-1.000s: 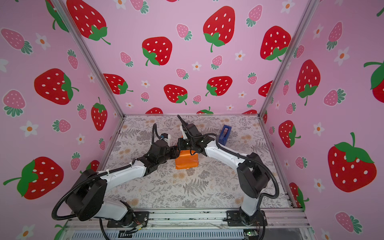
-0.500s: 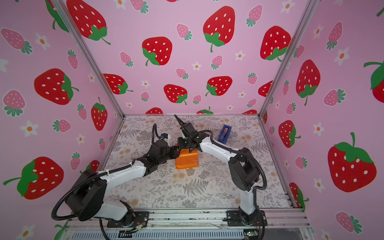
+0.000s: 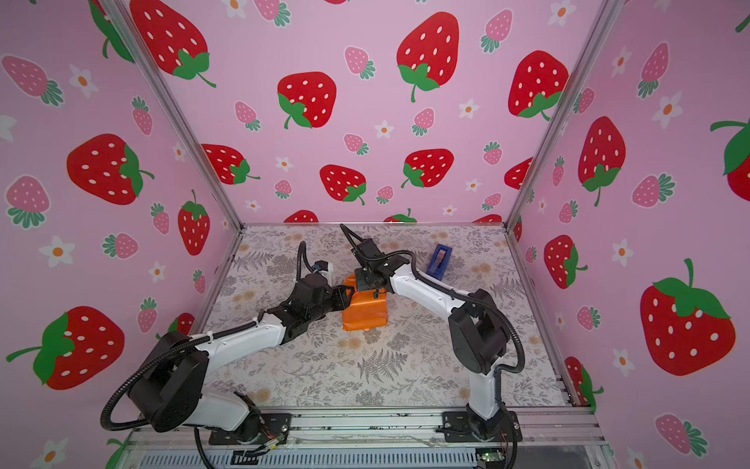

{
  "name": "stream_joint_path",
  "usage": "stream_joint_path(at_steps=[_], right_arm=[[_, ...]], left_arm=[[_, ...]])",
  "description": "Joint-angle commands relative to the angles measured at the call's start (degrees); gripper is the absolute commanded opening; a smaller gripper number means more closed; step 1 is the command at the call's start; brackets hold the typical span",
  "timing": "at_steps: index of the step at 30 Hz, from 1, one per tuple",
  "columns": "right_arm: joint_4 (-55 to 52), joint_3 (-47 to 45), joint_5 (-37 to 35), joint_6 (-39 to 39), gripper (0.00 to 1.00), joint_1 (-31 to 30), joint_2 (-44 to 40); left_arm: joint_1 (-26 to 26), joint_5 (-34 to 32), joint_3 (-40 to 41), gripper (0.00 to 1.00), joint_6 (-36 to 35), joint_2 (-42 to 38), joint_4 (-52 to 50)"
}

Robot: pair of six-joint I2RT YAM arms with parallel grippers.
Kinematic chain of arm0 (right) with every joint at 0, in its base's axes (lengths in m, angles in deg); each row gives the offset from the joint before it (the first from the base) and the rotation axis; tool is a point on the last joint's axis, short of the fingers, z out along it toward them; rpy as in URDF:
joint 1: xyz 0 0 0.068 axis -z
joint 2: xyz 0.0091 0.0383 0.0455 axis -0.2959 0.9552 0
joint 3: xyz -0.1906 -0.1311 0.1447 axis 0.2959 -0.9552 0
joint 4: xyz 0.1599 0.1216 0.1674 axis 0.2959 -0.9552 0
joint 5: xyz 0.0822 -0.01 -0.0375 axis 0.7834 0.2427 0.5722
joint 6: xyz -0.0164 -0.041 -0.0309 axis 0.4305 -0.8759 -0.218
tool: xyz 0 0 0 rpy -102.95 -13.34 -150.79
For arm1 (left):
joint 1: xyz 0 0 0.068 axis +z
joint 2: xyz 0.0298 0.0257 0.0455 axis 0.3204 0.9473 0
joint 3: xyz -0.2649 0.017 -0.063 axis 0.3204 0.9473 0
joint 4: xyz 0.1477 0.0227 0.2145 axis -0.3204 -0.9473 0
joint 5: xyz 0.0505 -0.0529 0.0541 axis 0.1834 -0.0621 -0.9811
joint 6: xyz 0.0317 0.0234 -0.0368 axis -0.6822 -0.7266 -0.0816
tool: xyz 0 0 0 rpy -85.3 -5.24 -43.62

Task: Wrap a gift box in wrapping paper
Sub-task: Fold the seventh fold of the wrapping paper on the gift box.

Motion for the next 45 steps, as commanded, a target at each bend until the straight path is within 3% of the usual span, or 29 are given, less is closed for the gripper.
stream_joint_path(at_steps=[1,7,15,18,24,30,45], right_arm=[[-2.59,1.69,2.17,-0.9,0.0,0.25,-5.65],[6.34,-5.32,11.88,0.75,0.02,4.05,-15.86],[27.48,-31.05,22.91,5.71,0.14,18.23,-28.1],[37.8,-39.45,25.01,7.08,0.23,19.73,-29.71],[55.53,-48.99,29.41,12.85,0.49,19.49,-26.14],[64.8,-51.13,30.21,15.41,0.58,17.6,-21.46],[64.44,-49.34,27.22,15.76,0.59,13.04,-17.56]], left_arm=[[-0.76,1.32,1.62,0.47,-0.26,2.64,-11.44],[-0.76,1.32,1.34,0.47,-0.46,2.85,-11.55],[-0.69,1.28,1.08,0.47,-0.52,3.1,-11.89],[-0.76,1.23,1.08,0.47,-0.5,3.13,-12.01],[-0.75,1.23,1.08,0.47,-0.55,3.0,-12.24],[-0.76,1.45,1.08,0.47,-0.5,2.95,-12.45],[-0.76,1.68,0.99,0.47,-0.5,3.04,-12.43]])
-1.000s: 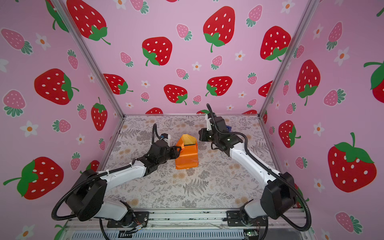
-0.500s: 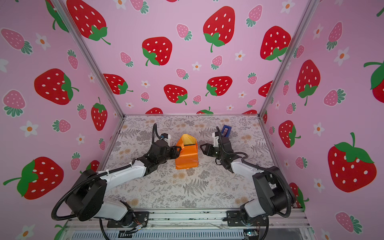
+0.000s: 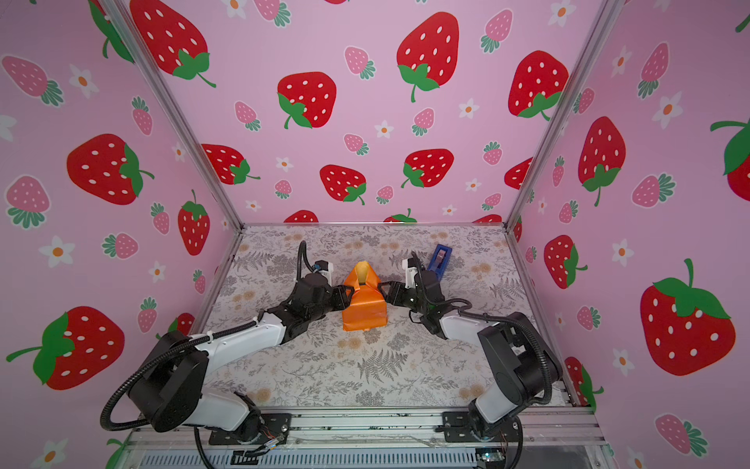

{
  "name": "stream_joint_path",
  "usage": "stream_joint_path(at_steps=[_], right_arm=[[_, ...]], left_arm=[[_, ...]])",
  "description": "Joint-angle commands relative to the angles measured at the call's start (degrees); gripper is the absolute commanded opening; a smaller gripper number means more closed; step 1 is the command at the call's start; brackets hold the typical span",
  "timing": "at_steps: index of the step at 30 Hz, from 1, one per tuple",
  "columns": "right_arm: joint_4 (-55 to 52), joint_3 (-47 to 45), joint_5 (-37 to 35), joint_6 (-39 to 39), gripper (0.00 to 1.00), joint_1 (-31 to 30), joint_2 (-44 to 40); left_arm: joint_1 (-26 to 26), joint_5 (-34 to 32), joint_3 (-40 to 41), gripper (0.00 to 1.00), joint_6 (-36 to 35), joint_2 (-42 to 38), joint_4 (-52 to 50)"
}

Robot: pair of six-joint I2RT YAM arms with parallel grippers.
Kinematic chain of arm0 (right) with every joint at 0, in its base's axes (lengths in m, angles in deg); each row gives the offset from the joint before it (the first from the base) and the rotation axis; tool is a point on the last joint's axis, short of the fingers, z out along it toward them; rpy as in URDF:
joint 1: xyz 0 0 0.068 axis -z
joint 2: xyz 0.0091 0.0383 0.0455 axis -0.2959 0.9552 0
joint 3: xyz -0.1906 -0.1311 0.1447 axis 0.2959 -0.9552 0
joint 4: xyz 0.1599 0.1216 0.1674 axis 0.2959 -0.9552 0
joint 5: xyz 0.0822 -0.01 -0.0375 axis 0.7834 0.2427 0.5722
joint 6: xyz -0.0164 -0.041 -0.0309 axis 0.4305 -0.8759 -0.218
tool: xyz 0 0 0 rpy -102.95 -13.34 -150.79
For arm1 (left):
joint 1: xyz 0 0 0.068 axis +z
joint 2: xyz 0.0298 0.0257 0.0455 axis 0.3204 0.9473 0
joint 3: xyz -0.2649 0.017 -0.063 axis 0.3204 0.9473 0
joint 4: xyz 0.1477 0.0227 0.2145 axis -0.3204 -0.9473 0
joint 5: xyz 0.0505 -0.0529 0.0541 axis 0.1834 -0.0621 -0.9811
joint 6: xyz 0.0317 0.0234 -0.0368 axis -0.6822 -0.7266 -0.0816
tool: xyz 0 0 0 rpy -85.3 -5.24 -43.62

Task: Wrap a gift box in wrapping paper
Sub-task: Fold the seventh fold of the wrapping paper on the gift box.

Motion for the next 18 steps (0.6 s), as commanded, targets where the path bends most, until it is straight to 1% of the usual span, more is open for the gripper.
stream_joint_path(at_steps=[1,6,12,15,18], right_arm=[[-0.53,1.56,-1.06,0.33,0.59,-0.69,0.51],[-3.9,2.61,-2.98,-0.74,0.59,-1.52,1.36],[-13.1,6.46,-5.9,-3.98,0.6,-2.91,2.35],[-15.71,8.03,-4.73,-5.55,0.62,-3.33,2.96],[-17.28,8.95,-2.12,-7.12,0.69,-3.42,3.66]], left_arm=[[-0.72,1.67,1.37,0.47,-0.46,3.0,-11.38],[-0.76,1.67,1.45,0.47,-0.41,2.99,-11.42],[-0.76,2.59,1.14,0.47,-0.74,3.43,-11.59],[-0.76,3.75,0.54,0.47,-1.46,3.86,-12.75],[-0.76,4.63,0.18,0.47,-1.94,4.14,-14.13]])
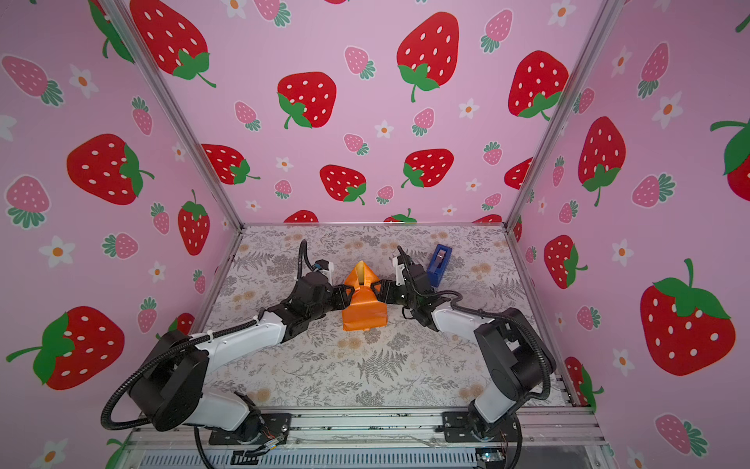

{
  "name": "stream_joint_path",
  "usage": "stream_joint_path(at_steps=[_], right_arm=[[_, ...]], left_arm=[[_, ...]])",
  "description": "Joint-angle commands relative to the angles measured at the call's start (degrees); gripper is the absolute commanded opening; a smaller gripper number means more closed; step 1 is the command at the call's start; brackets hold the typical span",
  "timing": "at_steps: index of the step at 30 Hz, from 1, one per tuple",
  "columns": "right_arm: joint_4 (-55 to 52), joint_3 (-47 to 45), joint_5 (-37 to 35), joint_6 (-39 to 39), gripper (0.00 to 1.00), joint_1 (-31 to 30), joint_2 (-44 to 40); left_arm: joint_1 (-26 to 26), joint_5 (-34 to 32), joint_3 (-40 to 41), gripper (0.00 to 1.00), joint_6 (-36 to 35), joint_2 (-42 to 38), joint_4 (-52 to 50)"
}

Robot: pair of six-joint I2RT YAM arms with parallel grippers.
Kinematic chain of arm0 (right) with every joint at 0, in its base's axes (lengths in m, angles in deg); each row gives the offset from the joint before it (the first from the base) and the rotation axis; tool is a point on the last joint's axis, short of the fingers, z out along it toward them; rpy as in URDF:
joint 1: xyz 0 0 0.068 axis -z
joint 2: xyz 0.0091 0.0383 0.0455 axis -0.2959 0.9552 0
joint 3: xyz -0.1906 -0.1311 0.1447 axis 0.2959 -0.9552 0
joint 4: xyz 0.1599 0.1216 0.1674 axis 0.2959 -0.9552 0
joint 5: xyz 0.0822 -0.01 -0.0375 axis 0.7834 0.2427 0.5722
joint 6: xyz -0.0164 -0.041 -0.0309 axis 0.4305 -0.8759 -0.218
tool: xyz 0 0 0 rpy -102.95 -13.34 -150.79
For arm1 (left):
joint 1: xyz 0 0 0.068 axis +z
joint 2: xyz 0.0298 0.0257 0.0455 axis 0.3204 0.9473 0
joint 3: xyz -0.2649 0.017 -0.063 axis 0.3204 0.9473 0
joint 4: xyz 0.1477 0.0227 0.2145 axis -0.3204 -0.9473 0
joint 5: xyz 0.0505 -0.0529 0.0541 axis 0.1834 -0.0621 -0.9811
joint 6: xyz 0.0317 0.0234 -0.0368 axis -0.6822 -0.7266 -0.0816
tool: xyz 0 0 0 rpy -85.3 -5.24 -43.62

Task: Wrap a gift box in wrapping paper
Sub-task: Fold the seventh fold of the wrapping paper on the gift box.

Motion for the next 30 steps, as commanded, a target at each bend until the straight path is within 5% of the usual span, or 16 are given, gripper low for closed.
stream_joint_path(at_steps=[1,18,30], right_arm=[[-5.88,1.52,2.41,-3.25,0.71,-0.53,1.62],[-15.04,9.7,12.33,-9.07,0.89,-0.63,8.06],[-19.57,13.85,13.61,-6.52,0.95,-0.76,9.72]], left_arm=[[-0.87,4.52,0.99,0.47,-2.06,3.81,-13.59],[-0.79,8.36,-7.89,0.49,-11.18,7.75,-30.38],[-0.78,8.4,-8.53,0.5,-12.79,8.15,-32.23]])
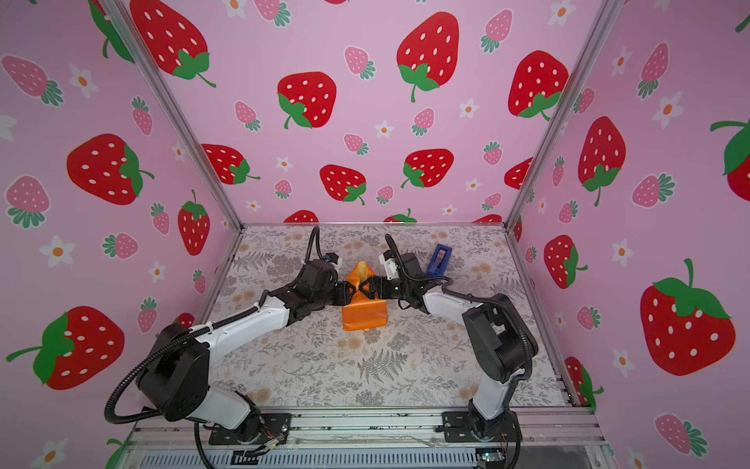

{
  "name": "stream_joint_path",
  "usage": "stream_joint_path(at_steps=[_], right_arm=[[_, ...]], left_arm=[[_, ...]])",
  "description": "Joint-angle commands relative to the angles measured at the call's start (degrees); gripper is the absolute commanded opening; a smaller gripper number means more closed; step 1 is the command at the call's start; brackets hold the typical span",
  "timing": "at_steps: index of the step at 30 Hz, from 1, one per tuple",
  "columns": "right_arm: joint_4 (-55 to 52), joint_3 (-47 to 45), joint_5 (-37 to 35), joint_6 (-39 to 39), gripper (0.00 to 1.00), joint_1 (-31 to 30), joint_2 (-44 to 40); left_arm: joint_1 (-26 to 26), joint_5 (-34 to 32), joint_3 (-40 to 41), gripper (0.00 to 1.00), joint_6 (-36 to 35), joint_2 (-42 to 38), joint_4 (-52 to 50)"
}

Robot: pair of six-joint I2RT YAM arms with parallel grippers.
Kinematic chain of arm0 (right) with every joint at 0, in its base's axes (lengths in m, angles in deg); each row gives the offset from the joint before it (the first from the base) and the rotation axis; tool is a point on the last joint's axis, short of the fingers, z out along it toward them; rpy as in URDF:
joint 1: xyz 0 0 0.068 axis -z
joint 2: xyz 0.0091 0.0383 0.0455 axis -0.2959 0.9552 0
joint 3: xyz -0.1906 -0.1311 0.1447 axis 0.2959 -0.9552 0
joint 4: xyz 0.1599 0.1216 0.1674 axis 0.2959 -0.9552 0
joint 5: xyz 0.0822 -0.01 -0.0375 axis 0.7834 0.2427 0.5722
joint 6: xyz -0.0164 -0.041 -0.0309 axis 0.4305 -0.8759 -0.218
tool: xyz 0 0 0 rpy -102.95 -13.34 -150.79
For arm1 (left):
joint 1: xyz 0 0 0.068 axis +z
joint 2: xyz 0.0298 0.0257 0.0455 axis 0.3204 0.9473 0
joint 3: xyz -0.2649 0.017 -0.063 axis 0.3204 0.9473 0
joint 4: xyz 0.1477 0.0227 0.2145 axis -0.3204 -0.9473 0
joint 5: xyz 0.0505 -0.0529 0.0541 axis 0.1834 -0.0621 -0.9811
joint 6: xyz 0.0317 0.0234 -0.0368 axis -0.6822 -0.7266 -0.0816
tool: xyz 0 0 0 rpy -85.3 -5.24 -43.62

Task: Wrap a gift box in wrapping paper
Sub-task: Fold the seventh fold of the wrapping paper on the gift box.

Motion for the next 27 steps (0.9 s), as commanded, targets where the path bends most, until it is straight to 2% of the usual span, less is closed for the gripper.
stream_joint_path(at_steps=[1,4,11,18,22,27], right_arm=[[-8.63,2.35,1.62,-0.42,0.95,-1.8,2.02],[-12.63,3.56,-1.65,-2.86,0.9,-2.27,2.56],[-15.91,3.53,-4.02,-5.54,0.82,-2.81,4.25],[-16.39,3.42,-4.48,-6.83,0.8,-2.96,4.33],[-16.26,3.51,-4.13,-7.01,0.79,-2.94,4.31],[-16.14,3.73,-3.89,-6.97,0.79,-3.08,4.35]], left_arm=[[-1.55,5.45,2.86,0.5,-2.61,4.68,-14.25],[-1.51,7.2,2.66,0.49,-2.8,4.16,-14.28],[-0.82,9.44,0.72,0.52,-6.36,0.47,-14.84],[5.57,14.65,-3.0,0.55,-13.8,-3.36,-17.0],[11.28,21.84,-6.22,0.56,-20.18,-2.72,-17.46],[18.49,35.8,-11.47,0.57,-26.52,1.53,-19.01]])
